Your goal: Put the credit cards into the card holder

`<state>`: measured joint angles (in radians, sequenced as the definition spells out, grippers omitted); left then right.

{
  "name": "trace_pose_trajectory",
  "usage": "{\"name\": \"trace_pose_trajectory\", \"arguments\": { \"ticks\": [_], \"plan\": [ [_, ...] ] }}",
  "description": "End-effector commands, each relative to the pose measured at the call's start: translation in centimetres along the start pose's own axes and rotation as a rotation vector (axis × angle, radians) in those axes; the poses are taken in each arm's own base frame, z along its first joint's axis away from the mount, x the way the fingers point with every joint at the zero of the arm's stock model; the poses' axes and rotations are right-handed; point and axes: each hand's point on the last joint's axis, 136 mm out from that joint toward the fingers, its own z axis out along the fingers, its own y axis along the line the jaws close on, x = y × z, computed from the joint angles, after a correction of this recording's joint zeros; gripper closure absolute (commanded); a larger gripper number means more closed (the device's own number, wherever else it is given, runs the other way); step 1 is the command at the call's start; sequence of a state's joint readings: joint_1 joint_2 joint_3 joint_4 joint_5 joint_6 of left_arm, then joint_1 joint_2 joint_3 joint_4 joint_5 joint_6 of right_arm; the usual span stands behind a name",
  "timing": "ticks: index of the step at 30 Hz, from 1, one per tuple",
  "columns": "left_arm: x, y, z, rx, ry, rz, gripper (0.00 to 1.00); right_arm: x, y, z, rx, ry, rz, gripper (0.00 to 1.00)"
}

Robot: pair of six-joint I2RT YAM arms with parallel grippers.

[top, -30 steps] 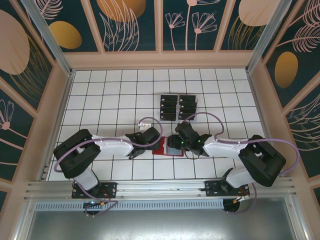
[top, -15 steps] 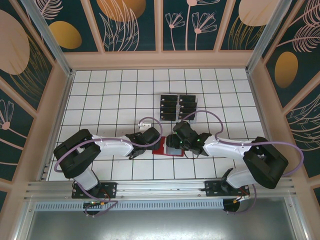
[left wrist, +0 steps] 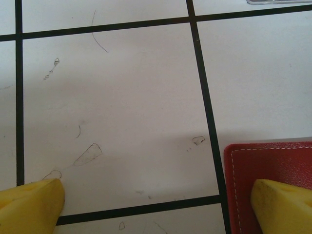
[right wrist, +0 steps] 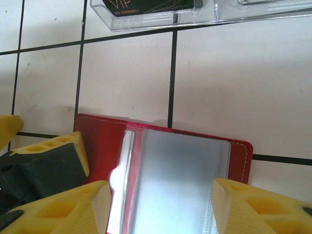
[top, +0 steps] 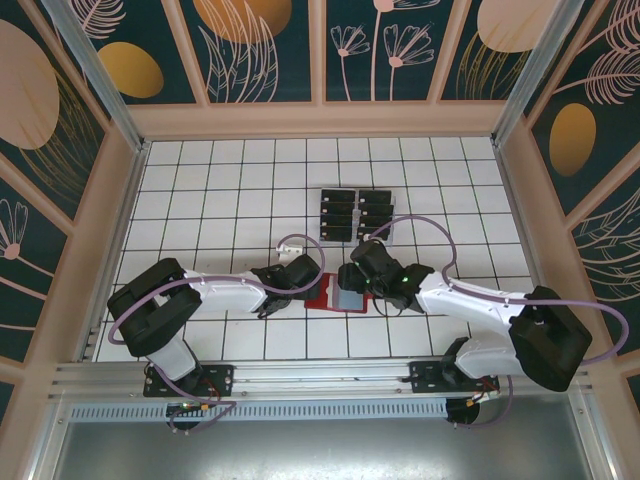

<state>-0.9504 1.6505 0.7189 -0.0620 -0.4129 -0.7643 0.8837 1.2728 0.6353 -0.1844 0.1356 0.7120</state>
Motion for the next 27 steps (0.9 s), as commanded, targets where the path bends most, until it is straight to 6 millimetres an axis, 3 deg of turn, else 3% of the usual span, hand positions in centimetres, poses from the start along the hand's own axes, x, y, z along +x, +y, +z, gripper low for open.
{"name": "trace_pose_trajectory", "arguments": {
  "ticks": [1, 27],
  "plan": [
    [2.8, 0.5, 1.4, -0.003, 0.083, 0.029, 0.02, 0.0, -0.1, 0.2, 0.019, -0.008, -0.008, 0.43],
    [2.7, 0.4, 1.3, -0.002, 0.082, 0.030, 0.01, 3.4, -1.3, 3.5, 0.013, 0.084, 0.019, 0.44]
  ]
}}
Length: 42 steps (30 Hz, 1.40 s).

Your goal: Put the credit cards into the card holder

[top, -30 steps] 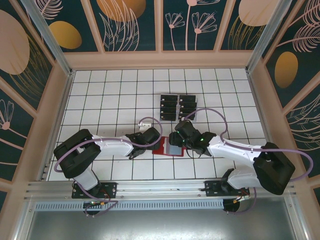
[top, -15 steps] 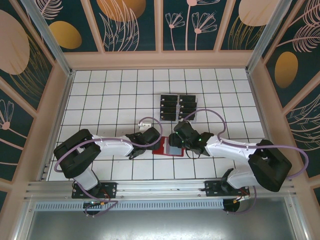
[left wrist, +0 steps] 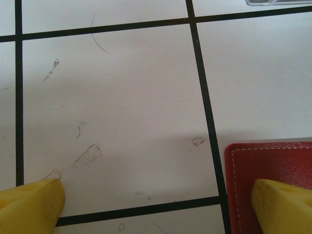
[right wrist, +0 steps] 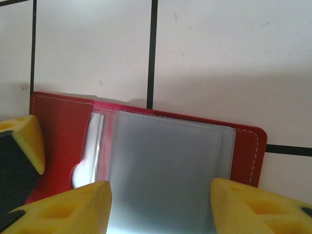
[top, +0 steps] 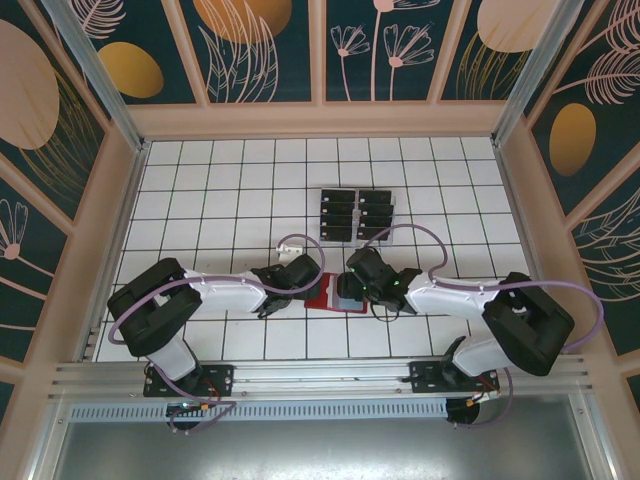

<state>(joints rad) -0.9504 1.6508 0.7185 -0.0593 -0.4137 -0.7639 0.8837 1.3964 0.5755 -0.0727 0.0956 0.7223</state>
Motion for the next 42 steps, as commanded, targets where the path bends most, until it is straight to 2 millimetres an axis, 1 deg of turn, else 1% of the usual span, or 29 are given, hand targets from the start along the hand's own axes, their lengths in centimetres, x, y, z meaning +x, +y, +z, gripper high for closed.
{"name": "trace_pose_trajectory", "arguments": {
  "ticks": [1, 4, 8, 14, 15, 16, 17, 24, 27, 28, 31, 35, 39, 42],
  "plan": [
    [2.8, 0.4, 1.3, -0.002, 0.084, 0.031, 0.02, 0.5, 0.2, 0.5, -0.016, 0.008, 0.017, 0.44],
    [2.8, 0.5, 1.3, -0.003, 0.084, 0.031, 0.02, 0.6, 0.5, 0.7, -0.032, 0.015, 0.018, 0.44],
    [2.8, 0.5, 1.3, -0.002, 0.084, 0.030, 0.01, 0.3, 1.4, 0.4, -0.069, 0.009, 0.021, 0.45],
    [2.7, 0.2, 1.3, 0.007, 0.083, 0.026, 0.02, -0.6, 2.9, 0.0, -0.140, -0.019, 0.032, 0.45],
    [2.7, 0.2, 1.3, 0.007, 0.083, 0.026, 0.01, -0.3, 3.4, 0.0, -0.167, 0.000, 0.033, 0.45],
    [3.3, 0.5, 1.8, -0.009, 0.100, 0.034, 0.02, -0.3, 3.7, 0.0, -0.182, 0.001, 0.038, 0.45],
    [3.4, 0.5, 1.8, -0.008, 0.102, 0.035, 0.02, -0.3, 3.9, 0.0, -0.195, 0.002, 0.041, 0.45],
    [3.3, 0.6, 1.7, -0.005, 0.097, 0.029, 0.02, -0.7, 5.3, -0.4, -0.265, -0.003, 0.066, 0.45],
    [3.4, 1.0, 1.6, -0.018, 0.096, 0.021, 0.02, -1.0, 5.8, -0.8, -0.290, -0.011, 0.074, 0.45],
    [2.7, 0.9, 1.0, -0.008, 0.071, 0.000, 0.01, -1.2, 5.9, -1.0, -0.296, -0.012, 0.078, 0.45],
    [1.8, 2.0, -0.2, -0.031, 0.019, -0.061, 0.02, -1.4, 6.4, -1.2, -0.312, -0.014, 0.079, 0.45],
    [0.5, 4.2, -2.3, -0.075, -0.066, -0.161, 0.01, -1.7, 7.3, -1.5, -0.340, -0.014, 0.085, 0.45],
    [-0.1, 5.7, -3.9, -0.085, -0.127, -0.239, 0.02, -1.9, 8.1, -1.4, -0.358, -0.011, 0.083, 0.45],
    [-0.6, 6.4, -4.9, -0.081, -0.161, -0.274, 0.01, -1.8, 8.8, -0.8, -0.362, 0.004, 0.079, 0.45]
  ]
}}
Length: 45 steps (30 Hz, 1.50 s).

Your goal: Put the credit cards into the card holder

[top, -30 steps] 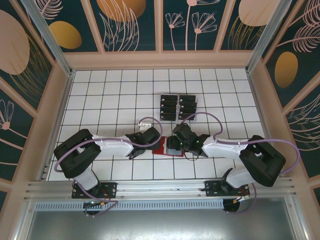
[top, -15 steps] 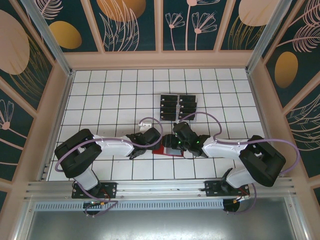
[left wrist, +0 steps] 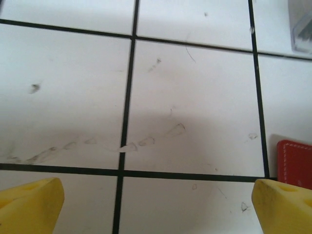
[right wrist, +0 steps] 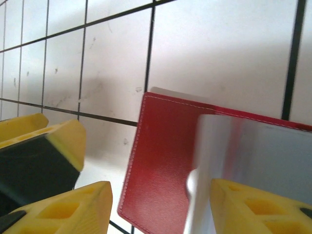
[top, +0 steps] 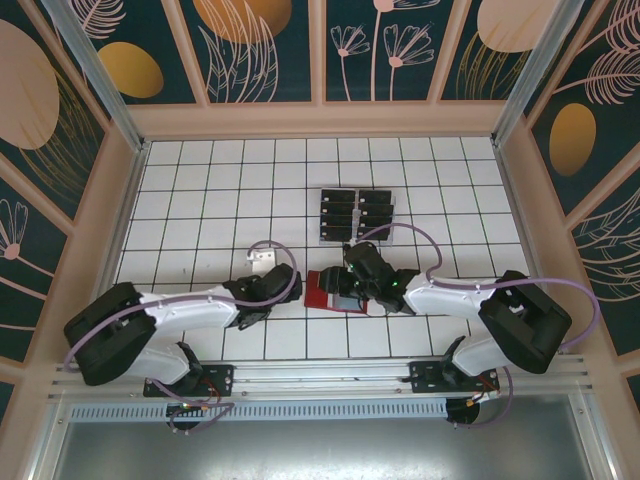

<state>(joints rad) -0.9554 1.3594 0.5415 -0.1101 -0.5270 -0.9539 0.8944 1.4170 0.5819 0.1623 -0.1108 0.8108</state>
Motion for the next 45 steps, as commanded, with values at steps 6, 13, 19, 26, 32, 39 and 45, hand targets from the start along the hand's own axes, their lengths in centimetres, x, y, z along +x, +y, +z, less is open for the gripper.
{"name": "trace_pose_trajectory", "arguments": {
  "ticks": [6, 13, 19, 26, 32, 39, 45],
  "plan": [
    [-1.5, 2.0, -1.5, -0.036, -0.073, -0.075, 0.02, -0.2, 2.6, 2.7, -0.050, 0.028, -0.007, 0.44],
    [-1.6, 1.9, -1.6, -0.029, -0.076, -0.060, 0.02, 0.0, 2.6, 3.9, -0.046, 0.049, -0.006, 0.44],
    [-2.2, 0.9, -1.6, -0.005, -0.084, -0.032, 0.01, -2.4, 4.9, 1.3, -0.090, -0.011, -0.041, 0.44],
    [-3.1, -1.8, -1.4, 0.038, -0.069, 0.059, 0.02, -8.4, 2.9, -4.3, -0.033, -0.149, -0.071, 0.45],
    [-4.1, -4.9, -0.7, 0.071, -0.051, 0.105, 0.01, -13.5, -3.7, -7.9, 0.227, -0.219, -0.178, 0.46],
    [-6.7, -7.6, 0.9, 0.088, -0.019, 0.106, 0.01, -16.6, -5.9, -8.7, 0.360, -0.183, -0.370, 0.53],
    [-10.8, -7.0, 3.2, 0.135, 0.015, -0.021, 0.01, -19.1, -7.5, -8.7, 0.457, -0.187, -0.409, 0.56]
  ]
}}
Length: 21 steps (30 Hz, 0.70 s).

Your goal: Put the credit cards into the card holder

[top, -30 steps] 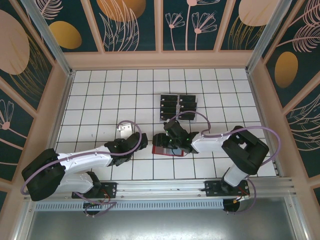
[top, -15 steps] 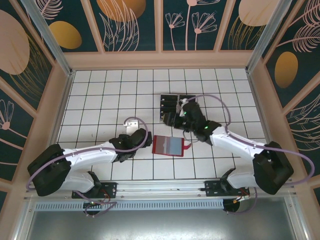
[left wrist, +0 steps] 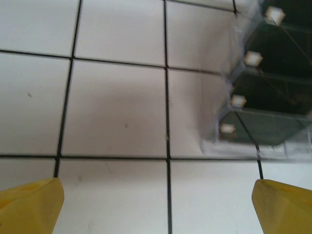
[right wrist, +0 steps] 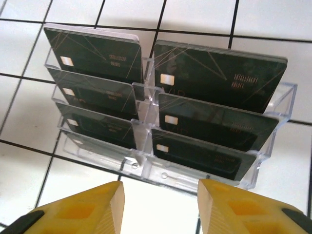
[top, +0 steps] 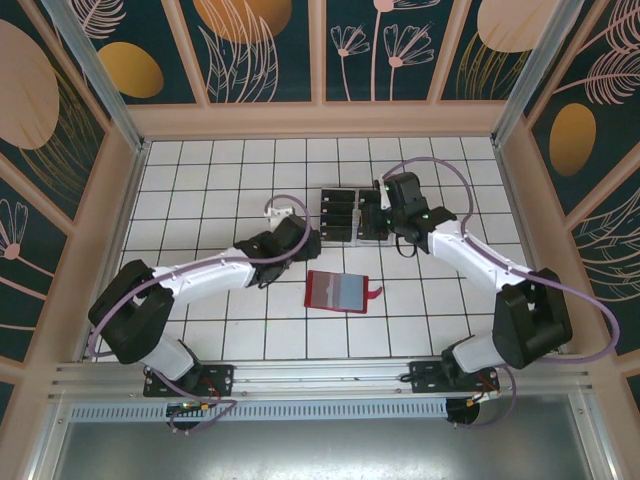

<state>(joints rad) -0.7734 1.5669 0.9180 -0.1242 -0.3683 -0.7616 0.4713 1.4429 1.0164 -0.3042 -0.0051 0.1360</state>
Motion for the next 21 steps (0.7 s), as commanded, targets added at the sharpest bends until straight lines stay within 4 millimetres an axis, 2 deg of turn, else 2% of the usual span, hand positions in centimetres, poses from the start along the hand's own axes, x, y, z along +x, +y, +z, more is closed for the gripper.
{"name": "trace_pose_trajectory", "arguments": {
  "ticks": [1, 3, 7, 10, 15, 21],
  "plan": [
    [-2.7, -1.0, 0.9, 0.061, 0.018, -0.027, 0.01, -1.3, -3.0, -0.1, 0.099, -0.008, -0.017, 0.56],
    [-4.2, -0.7, 1.7, 0.064, 0.023, -0.051, 0.01, -2.4, -4.7, -0.4, 0.095, -0.058, 0.094, 0.55],
    [-6.5, 1.0, 4.5, 0.035, 0.046, -0.110, 0.01, -4.0, -6.6, -1.4, -0.029, -0.133, 0.279, 0.50],
    [-7.7, 1.8, 6.4, -0.014, 0.056, -0.100, 0.01, -4.0, -6.9, -1.5, -0.082, -0.142, 0.335, 0.48],
    [-9.3, 1.1, 9.1, -0.058, 0.065, -0.052, 0.01, -3.0, -6.4, -0.6, -0.160, -0.143, 0.402, 0.45],
    [-9.7, 0.9, 11.5, -0.105, 0.084, -0.021, 0.01, -1.8, -6.0, 0.4, -0.215, -0.146, 0.461, 0.45]
  ]
}}
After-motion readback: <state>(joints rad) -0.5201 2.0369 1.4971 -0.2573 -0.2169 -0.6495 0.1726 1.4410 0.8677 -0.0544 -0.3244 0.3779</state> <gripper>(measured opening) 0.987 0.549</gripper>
